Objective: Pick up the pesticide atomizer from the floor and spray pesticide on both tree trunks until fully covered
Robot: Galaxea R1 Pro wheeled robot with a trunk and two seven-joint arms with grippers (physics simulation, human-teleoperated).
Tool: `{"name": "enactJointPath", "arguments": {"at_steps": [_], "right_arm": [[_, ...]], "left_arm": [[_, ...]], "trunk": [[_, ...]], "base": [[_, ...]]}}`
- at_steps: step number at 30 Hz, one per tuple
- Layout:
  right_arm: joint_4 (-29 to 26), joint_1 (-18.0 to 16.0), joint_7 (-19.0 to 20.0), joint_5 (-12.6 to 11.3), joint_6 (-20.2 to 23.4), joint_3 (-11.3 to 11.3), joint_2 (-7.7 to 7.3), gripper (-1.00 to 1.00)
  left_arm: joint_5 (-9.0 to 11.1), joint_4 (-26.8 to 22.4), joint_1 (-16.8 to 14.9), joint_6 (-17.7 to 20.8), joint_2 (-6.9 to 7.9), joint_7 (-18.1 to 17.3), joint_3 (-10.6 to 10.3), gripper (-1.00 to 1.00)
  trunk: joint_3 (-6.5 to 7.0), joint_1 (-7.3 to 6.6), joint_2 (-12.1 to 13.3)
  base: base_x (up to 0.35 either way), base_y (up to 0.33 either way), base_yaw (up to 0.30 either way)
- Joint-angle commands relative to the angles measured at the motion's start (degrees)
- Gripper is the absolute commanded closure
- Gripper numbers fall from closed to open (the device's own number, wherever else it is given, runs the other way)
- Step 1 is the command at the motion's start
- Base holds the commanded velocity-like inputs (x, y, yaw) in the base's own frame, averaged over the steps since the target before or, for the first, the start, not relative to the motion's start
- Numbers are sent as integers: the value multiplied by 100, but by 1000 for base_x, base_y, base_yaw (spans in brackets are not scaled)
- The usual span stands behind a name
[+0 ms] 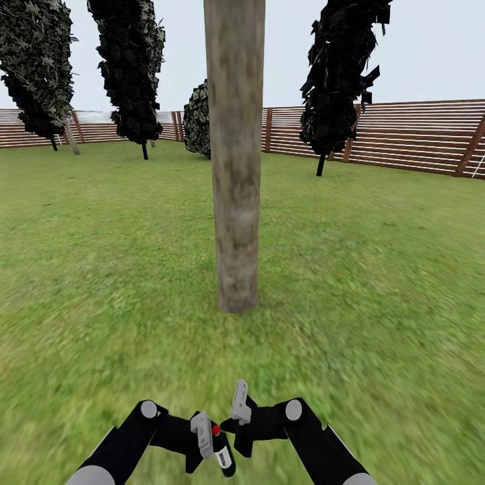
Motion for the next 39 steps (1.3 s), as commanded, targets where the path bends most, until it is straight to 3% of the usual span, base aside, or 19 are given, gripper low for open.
{"name": "enactJointPath", "arguments": {"at_steps": [1, 10, 19, 24, 31, 32, 39], "right_arm": [[-5, -2, 8, 59, -45, -9, 2, 100], [3, -2, 8, 62, -45, -14, 2, 100], [-10, -2, 8, 57, -45, -14, 2, 100], [-13, -2, 8, 56, -45, -14, 2, 100], [-5, -2, 8, 57, -48, -10, -2, 100], [-2, -2, 8, 60, -48, -12, -6, -100], [13, -2, -14, 64, -54, -41, -38, -100]], "left_arm": [[-40, -7, -2, -49, -5, -13, 7, 100], [-38, -7, -3, -49, -18, -12, 7, 100], [-207, 39, 20, -49, 157, 12, -2, 100], [-370, 68, 23, -49, 459, 52, -2, 100], [-432, 30, 16, -49, 1135, 74, 18, 100], [-433, 30, 14, -49, 1221, 78, 30, 100], [-440, 28, 65, -31, 1645, 132, 65, 100]], "trunk": [[-5, -1, -2], [-5, -1, -2], [-5, -1, -2], [-5, -1, -2], [-5, -1, -2], [-5, -1, -2], [-5, -1, -2]], "base": [[0, 0, 0], [0, 0, 0], [0, 0, 0], [0, 0, 0], [0, 0, 0], [0, 0, 0], [0, 0, 0]]}}
